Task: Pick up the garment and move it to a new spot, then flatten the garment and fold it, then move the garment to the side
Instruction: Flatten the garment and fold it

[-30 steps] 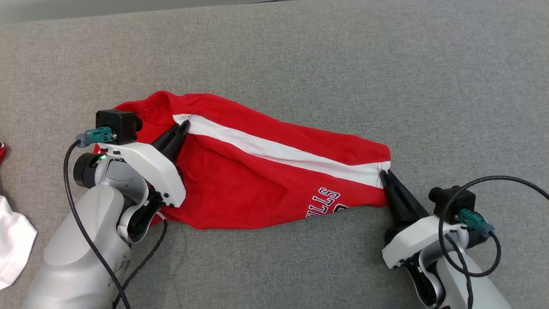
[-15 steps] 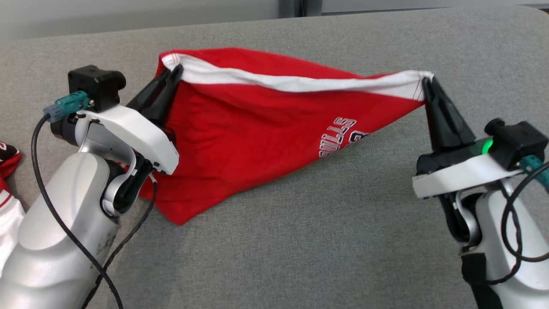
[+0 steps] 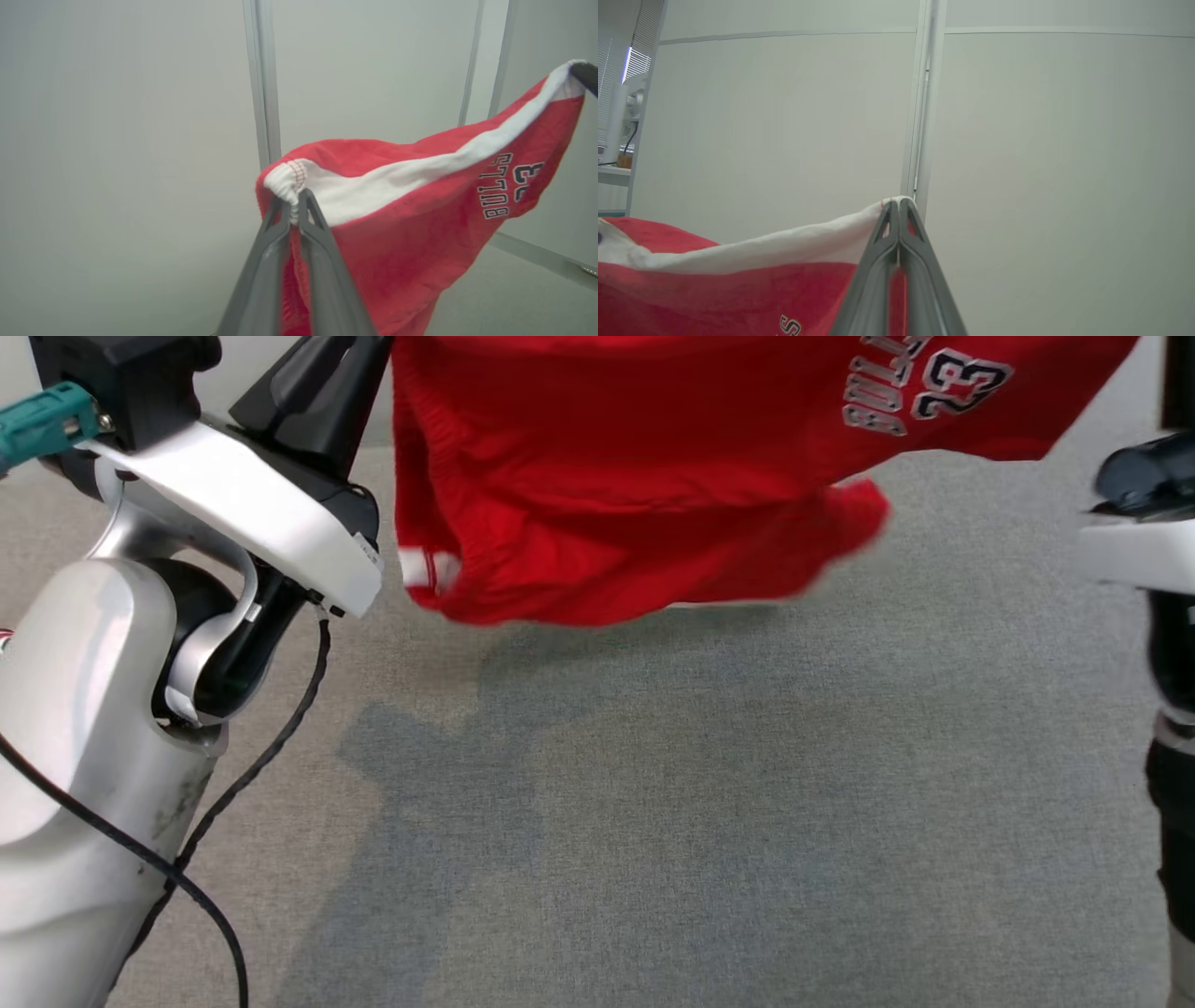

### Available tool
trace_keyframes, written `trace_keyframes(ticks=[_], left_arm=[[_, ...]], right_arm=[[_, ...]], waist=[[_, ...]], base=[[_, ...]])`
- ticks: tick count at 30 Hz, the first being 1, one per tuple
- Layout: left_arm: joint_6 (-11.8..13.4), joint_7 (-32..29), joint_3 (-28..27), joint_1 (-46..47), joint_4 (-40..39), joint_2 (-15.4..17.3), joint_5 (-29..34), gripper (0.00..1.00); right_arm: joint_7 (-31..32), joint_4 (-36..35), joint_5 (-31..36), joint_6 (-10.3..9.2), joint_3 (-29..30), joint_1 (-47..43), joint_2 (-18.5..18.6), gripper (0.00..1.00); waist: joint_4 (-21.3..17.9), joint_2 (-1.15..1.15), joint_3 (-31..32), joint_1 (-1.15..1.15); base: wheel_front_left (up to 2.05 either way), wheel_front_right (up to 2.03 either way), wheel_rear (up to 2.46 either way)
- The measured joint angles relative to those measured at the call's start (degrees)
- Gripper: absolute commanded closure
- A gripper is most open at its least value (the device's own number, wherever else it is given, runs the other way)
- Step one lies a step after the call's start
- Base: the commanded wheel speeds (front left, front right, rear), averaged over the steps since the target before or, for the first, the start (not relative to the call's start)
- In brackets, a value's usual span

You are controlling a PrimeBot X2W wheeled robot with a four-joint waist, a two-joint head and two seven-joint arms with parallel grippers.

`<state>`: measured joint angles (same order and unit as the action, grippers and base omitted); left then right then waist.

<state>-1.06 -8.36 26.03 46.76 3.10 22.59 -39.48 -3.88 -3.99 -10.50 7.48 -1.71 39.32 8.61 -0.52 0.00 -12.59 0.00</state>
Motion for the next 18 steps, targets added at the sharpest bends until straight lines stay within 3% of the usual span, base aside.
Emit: trace_keyframes(ticks=[6, 18], left_arm=[[1.1, -1.2, -0.6, -0.2, -4.0, 0.8, -0.8, 1.00], [1.4, -1.2, -0.5, -1.6, -4.3, 0.5, -2.4, 1.00]], right_arm=[[2.8, -3.2, -0.3, 0.01, 2.3, 0.3, 0.3, 1.00], [4.4, -1.3, -1.5, 0.01, 1.7, 0.6, -0.4, 1.00]], waist=[[0.4, 0.00, 1.3, 0.00], [0.1, 0.00, -1.8, 0.00]], base=[[0.00, 0.00, 0.00], [0.00, 0.00, 0.00]])
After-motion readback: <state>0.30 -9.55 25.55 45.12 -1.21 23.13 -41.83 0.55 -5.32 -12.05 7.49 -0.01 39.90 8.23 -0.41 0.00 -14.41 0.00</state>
